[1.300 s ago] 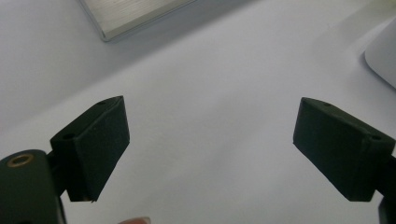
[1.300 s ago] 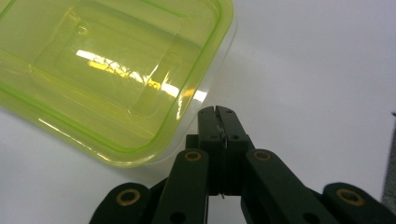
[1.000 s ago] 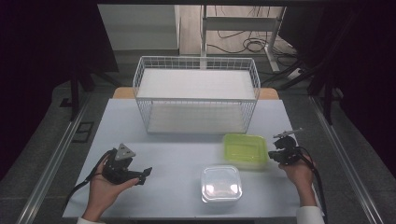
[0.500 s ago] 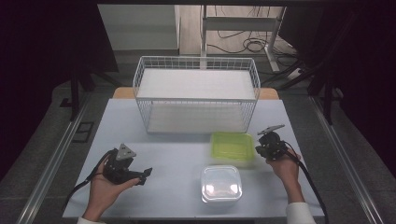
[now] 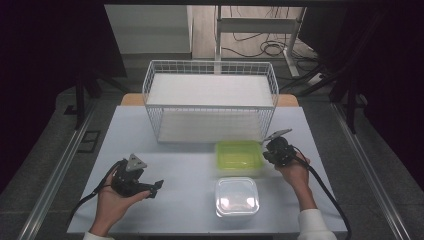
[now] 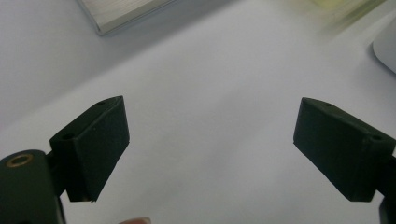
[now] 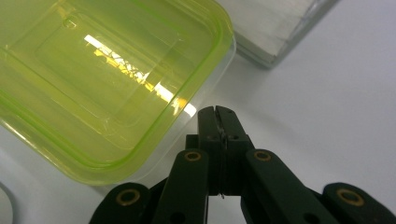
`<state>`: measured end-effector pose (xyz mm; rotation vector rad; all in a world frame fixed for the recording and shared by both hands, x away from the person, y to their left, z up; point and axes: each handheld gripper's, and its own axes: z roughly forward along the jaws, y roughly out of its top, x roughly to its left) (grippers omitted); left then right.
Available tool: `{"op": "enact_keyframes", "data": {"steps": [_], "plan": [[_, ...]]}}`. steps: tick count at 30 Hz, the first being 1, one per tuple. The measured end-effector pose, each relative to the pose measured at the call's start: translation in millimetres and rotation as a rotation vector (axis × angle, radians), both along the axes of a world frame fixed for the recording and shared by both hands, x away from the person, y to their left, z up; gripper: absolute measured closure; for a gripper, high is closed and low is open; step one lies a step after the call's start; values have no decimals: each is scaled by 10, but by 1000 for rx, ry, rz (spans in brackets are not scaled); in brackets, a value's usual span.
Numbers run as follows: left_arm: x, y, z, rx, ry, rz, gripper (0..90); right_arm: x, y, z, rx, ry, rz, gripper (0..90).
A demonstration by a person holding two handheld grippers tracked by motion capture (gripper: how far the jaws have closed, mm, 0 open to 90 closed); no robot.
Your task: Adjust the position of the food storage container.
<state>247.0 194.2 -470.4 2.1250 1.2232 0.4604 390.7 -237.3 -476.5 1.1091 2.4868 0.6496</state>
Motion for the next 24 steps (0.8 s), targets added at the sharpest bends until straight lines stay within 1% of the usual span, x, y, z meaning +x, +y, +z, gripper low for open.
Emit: {"op": "enact_keyframes", "data": {"steps": [4,8,10,11,13,15,19,24], "plan": [[3,2,-2,6,1,0,101,9,124,14,36,-9,36,892],[5,5,-4,8,4,-1,101,-11,257,43,61,-8,69,892],[6,-1,-9,3,3,1,100,-22,306,49,103,5,80,892],[6,-3,-11,3,3,1,100,-25,330,46,97,9,83,892],[7,-3,-14,5,4,0,99,-30,371,38,70,1,80,892],[8,-3,-16,6,5,-1,98,-35,396,35,80,7,74,892],[8,-2,-13,2,4,0,98,-52,462,18,97,11,90,892],[11,-5,-16,3,5,0,98,-49,495,-16,133,26,76,892]]}}
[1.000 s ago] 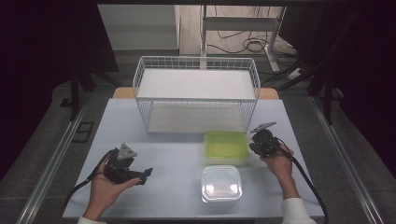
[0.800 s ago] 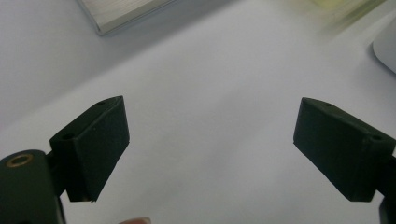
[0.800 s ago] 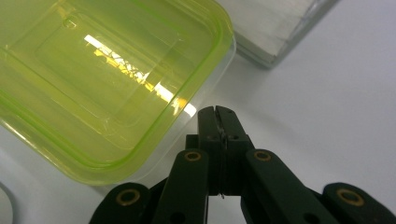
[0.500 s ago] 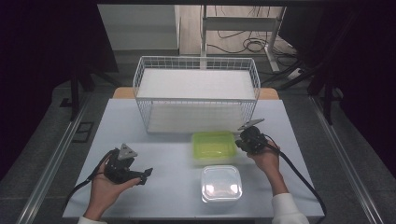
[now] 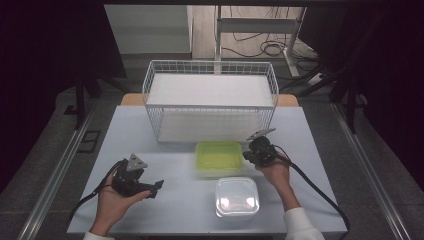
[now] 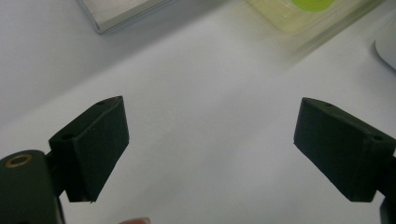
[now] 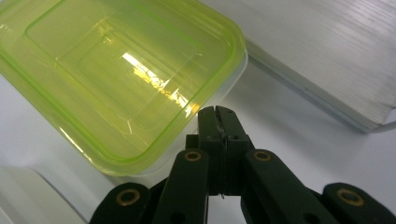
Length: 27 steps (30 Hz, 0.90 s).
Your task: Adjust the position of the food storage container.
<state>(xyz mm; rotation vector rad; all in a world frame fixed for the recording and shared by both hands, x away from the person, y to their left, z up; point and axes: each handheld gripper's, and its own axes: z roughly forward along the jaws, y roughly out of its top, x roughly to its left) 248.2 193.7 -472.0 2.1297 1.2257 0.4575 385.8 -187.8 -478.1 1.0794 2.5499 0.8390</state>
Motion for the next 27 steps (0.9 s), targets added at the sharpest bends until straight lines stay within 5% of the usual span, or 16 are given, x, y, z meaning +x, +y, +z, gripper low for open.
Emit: {"op": "enact_keyframes", "data": {"steps": [14,19,21,24,27], "plan": [[3,1,-8,-1,3,0,98,-2,135,-37,1,-1,29,891],[3,14,-4,-38,7,13,93,-69,31,106,-20,-48,-1,887],[0,35,13,-50,1,19,94,-111,-37,177,18,-56,-19,871],[-11,65,30,-57,-6,21,94,-171,-127,253,61,-66,-44,774],[-27,101,47,-63,-11,23,95,-216,-168,316,92,-70,-77,558]]}}
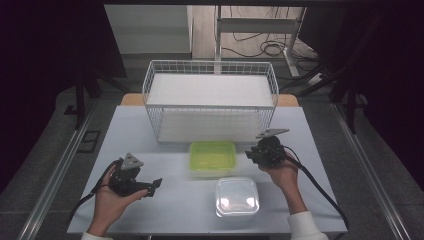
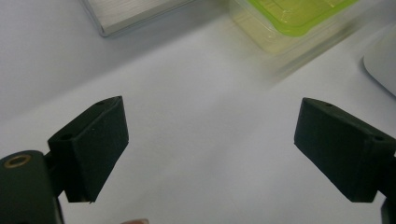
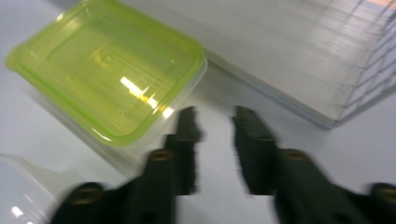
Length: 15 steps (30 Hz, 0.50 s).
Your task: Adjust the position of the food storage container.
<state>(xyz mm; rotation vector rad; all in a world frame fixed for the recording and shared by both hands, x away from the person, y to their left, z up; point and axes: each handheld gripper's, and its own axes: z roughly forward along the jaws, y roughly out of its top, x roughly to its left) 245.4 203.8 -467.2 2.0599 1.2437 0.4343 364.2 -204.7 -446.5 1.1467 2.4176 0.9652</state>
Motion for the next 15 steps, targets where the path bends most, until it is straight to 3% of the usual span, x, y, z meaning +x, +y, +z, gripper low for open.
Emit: {"op": "enact_keyframes", "data": {"steps": [4,8,12,15], "plan": [[-2,31,3,-4,2,11,97,-66,-56,102,51,-6,-24,409],[-1,51,25,-17,-5,25,107,-170,-144,209,101,-24,-43,349],[-6,88,57,-43,-16,38,121,-272,-200,272,100,-47,-66,298],[-20,102,87,-82,-18,46,130,-310,-249,261,138,-27,-67,286]]}}
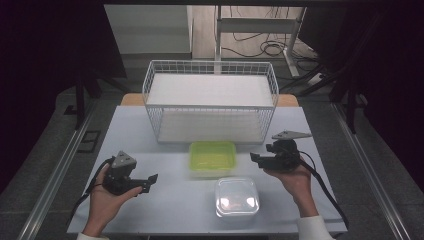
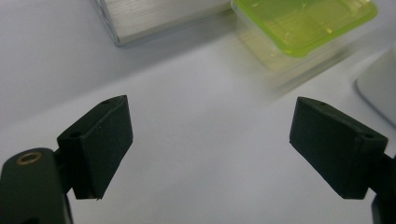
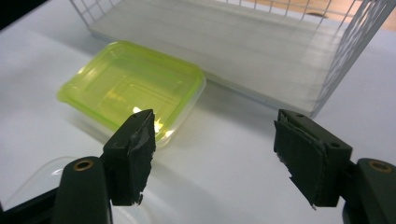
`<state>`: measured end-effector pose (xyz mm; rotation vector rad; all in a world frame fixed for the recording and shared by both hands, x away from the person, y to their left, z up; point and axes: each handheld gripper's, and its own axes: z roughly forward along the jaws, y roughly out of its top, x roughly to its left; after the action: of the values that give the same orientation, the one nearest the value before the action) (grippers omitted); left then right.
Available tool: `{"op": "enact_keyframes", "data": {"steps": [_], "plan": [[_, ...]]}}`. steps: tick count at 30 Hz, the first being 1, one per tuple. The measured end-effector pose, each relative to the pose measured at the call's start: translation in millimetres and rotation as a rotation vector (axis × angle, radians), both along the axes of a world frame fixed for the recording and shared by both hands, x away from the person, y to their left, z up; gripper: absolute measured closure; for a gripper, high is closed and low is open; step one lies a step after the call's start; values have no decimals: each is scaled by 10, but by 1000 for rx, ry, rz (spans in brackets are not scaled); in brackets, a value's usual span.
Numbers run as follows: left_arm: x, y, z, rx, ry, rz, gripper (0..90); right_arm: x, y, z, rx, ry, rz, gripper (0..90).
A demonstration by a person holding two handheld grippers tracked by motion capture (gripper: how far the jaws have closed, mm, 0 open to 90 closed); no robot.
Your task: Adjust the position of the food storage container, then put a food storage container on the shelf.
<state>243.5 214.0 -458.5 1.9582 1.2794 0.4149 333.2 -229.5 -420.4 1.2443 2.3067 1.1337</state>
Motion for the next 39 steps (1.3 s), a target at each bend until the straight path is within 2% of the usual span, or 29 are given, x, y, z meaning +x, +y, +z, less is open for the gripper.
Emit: {"op": "enact_keyframes", "data": {"steps": [4,9,14,16,20,22,27,34,39], "plan": [[-2,-1,17,-36,6,7,135,-45,-58,-43,5,34,2,271],[14,-9,-2,-13,10,7,137,-123,-200,-40,47,46,6,269],[36,-14,-1,-28,13,-7,156,-129,-296,-47,68,55,-1,274],[50,-25,-8,-27,15,-7,161,-128,-297,-48,66,53,6,277],[95,-46,-5,-53,32,-16,176,-108,-276,-62,105,64,24,282],[128,-63,10,-39,45,-13,210,-95,-256,-82,105,71,29,285],[197,-157,69,-57,47,-39,225,-45,-222,-115,124,84,34,291],[309,-265,111,-64,53,-63,231,31,-122,-145,119,83,47,315],[442,-316,125,-104,62,-73,240,102,-21,-169,130,88,64,336]]}}
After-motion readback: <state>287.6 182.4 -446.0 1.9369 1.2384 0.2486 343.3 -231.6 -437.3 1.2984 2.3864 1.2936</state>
